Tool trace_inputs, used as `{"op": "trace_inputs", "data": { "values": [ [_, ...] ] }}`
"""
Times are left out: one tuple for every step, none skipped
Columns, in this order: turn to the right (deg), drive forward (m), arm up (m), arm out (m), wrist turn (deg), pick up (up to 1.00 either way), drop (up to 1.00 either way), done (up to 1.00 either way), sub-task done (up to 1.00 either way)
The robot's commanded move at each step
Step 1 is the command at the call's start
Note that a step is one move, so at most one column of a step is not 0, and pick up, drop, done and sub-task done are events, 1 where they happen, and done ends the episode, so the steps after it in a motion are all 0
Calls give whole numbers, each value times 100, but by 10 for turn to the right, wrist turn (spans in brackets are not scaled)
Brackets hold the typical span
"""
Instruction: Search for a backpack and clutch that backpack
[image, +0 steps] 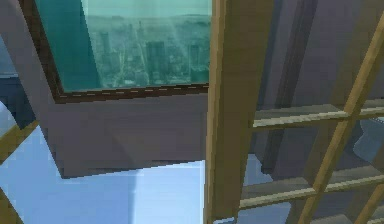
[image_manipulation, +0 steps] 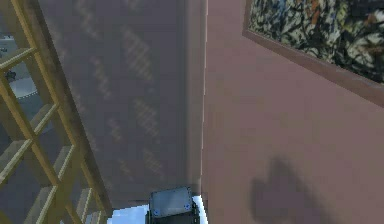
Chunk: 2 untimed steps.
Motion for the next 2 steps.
{"op": "trace_inputs", "data": {
  "values": [
    [0,0,0,28,0,0,0,0,0],
    [0,0,0,0,450,0,0,0,0]
  ]
}}
